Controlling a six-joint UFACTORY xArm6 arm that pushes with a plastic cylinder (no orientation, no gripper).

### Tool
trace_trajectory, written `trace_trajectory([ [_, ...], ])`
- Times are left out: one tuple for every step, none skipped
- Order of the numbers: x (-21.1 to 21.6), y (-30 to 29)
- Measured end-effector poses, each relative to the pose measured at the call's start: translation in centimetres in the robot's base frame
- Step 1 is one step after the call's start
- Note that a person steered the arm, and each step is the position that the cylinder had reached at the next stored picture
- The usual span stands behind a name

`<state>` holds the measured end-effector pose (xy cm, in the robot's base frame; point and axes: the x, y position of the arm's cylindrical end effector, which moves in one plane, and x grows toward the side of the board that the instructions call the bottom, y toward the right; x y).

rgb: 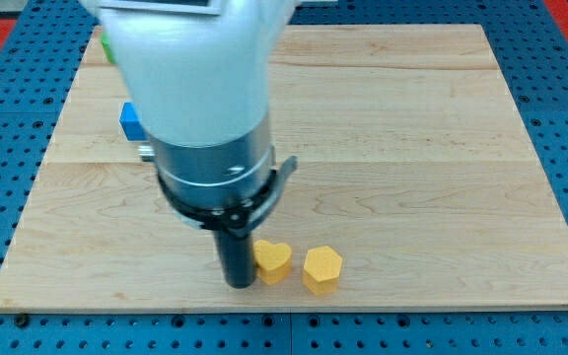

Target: Place the cube into the triangle

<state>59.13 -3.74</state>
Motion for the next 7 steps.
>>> trace_trajectory([
  [0.0, -0.6],
  [0.0, -2.4],
  [0.0, -3.9],
  [0.0, -5.1],
  [0.0, -6.1],
  [0.0, -7.1],
  [0.0, -7.9],
])
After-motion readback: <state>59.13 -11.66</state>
